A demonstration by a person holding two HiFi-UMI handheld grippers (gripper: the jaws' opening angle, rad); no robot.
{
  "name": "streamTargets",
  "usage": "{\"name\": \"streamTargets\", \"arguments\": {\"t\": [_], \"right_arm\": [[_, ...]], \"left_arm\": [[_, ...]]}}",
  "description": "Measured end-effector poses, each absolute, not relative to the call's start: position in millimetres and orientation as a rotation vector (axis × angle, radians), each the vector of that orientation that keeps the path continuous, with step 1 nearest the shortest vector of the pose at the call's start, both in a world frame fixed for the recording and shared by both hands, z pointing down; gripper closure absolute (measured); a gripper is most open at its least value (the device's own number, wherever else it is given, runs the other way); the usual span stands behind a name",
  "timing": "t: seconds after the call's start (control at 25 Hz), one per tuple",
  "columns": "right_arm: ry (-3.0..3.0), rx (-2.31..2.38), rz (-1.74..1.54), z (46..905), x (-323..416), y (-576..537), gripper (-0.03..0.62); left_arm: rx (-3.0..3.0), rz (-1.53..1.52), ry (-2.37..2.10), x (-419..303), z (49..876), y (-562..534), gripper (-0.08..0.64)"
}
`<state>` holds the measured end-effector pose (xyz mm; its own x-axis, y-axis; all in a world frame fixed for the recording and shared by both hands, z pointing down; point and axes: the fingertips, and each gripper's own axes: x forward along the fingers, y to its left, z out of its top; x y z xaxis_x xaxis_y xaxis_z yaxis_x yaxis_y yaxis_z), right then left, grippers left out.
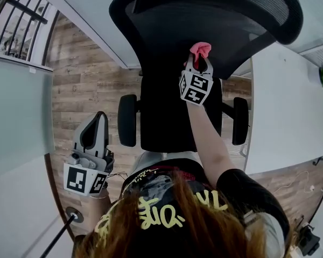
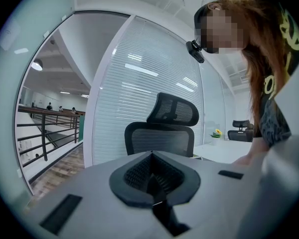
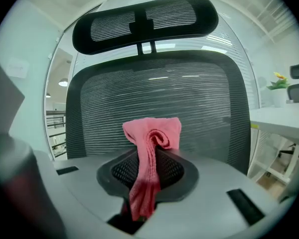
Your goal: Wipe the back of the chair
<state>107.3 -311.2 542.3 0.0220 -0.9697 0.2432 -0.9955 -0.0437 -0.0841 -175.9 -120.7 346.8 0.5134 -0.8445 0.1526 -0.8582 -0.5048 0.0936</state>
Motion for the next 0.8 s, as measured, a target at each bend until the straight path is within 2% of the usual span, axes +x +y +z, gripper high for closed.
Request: {"name": "streamTargets", "arguments": {"t": [0.8], "right_arm": [[-2.200,2.049,0.363,546.6,7.5,-320.7,0.522]], "left_arm": [[2.550,0.122,-1.528,-237.3,352.6,-114.0,0.571]]}}
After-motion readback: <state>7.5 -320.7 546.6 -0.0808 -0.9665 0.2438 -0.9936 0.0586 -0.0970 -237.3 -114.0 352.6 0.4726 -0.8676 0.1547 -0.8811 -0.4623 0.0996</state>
